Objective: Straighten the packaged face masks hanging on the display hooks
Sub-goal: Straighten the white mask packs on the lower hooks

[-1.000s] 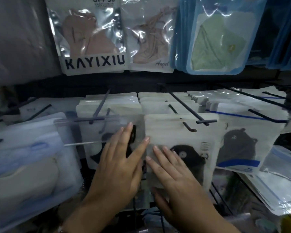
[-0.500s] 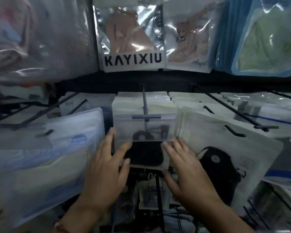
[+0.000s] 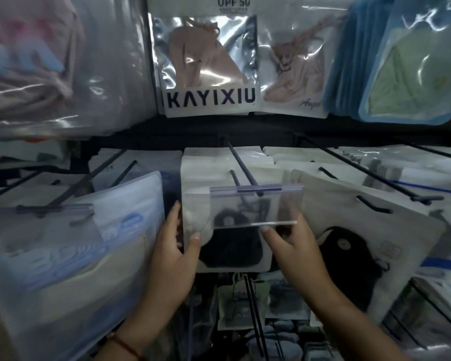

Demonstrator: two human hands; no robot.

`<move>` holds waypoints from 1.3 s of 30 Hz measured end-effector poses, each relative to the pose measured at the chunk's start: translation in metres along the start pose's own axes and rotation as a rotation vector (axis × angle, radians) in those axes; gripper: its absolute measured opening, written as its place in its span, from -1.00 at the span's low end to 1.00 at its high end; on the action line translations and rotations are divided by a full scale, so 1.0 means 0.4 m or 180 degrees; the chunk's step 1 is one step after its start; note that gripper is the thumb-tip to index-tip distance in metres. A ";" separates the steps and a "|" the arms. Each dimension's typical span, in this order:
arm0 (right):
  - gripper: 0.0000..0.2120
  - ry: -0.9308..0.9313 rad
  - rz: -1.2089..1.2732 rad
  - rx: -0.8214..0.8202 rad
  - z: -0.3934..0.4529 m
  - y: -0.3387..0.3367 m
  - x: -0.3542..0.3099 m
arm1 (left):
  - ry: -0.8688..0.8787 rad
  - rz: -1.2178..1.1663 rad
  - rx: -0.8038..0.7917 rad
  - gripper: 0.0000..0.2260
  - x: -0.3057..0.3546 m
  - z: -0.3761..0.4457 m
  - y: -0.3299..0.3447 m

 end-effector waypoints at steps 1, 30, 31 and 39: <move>-0.51 0.0028 0.0063 0.0042 0.003 -0.002 -0.001 | -0.0017 -0.0026 0.0007 -0.48 0.006 -0.001 -0.004; -0.75 0.0981 0.1141 0.0380 -0.118 -0.082 -0.074 | -0.0569 -0.0880 -0.0472 -0.93 0.047 -0.102 -0.109; -0.78 0.0989 0.1168 0.0383 -0.124 -0.085 -0.078 | -0.0571 -0.0884 -0.0512 -0.94 0.053 -0.107 -0.113; -0.87 0.1014 0.1110 0.0442 -0.171 -0.124 -0.106 | -0.0567 -0.0709 -0.0763 -0.75 0.075 -0.147 -0.136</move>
Point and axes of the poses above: each hand's wrist, its own z-axis towards the middle knuckle, its own y-axis out of the palm, x = y × z, the point moved 9 cm from there along z, towards the middle knuckle, and after that the axes turned 14 degrees about x, right-handed, at the moved point
